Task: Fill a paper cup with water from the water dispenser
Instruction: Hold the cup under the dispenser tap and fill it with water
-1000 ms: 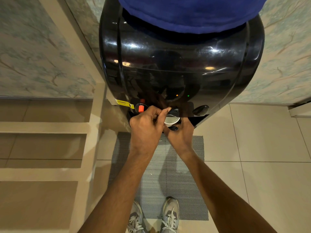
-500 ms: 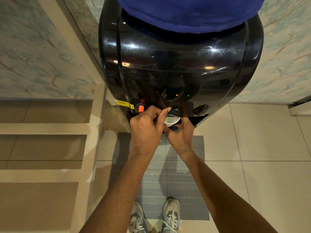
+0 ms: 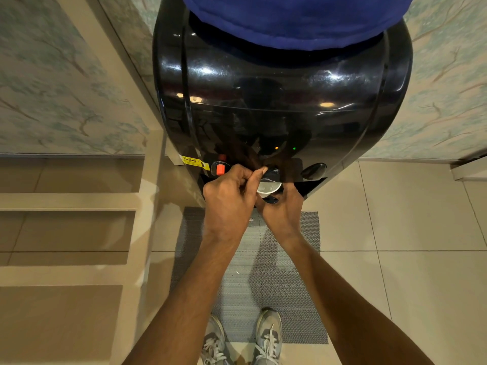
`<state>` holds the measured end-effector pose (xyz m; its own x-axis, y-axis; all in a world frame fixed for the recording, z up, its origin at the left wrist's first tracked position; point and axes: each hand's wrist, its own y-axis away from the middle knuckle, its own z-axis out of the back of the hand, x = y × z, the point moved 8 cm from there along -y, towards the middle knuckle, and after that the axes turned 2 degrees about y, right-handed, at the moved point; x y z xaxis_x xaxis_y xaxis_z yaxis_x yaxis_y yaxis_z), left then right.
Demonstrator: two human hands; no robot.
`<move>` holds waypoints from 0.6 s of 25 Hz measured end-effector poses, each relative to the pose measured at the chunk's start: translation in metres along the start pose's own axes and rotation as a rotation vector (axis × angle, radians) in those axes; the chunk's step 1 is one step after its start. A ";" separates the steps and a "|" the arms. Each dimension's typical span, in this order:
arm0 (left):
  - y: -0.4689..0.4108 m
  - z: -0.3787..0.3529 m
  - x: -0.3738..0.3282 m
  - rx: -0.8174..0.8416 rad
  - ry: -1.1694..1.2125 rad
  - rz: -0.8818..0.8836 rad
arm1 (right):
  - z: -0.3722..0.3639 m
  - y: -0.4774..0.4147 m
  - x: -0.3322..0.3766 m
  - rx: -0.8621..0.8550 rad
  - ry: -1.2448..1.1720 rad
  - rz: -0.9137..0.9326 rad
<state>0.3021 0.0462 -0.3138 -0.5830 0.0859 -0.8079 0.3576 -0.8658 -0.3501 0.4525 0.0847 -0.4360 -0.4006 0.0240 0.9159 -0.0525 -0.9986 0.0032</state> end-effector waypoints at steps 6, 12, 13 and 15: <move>0.000 0.000 0.000 0.007 -0.009 -0.001 | 0.000 -0.001 -0.001 -0.009 -0.004 0.002; 0.000 0.000 0.000 0.005 -0.005 -0.007 | 0.000 0.000 -0.002 -0.013 -0.019 0.002; 0.000 0.000 0.000 0.005 -0.006 -0.008 | -0.001 0.000 -0.002 -0.010 -0.020 0.000; 0.000 0.000 0.000 0.005 -0.006 -0.007 | -0.001 -0.001 -0.003 -0.004 -0.021 0.001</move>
<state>0.3018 0.0462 -0.3139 -0.5901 0.0888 -0.8024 0.3497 -0.8677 -0.3532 0.4525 0.0853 -0.4390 -0.3815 0.0220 0.9241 -0.0558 -0.9984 0.0007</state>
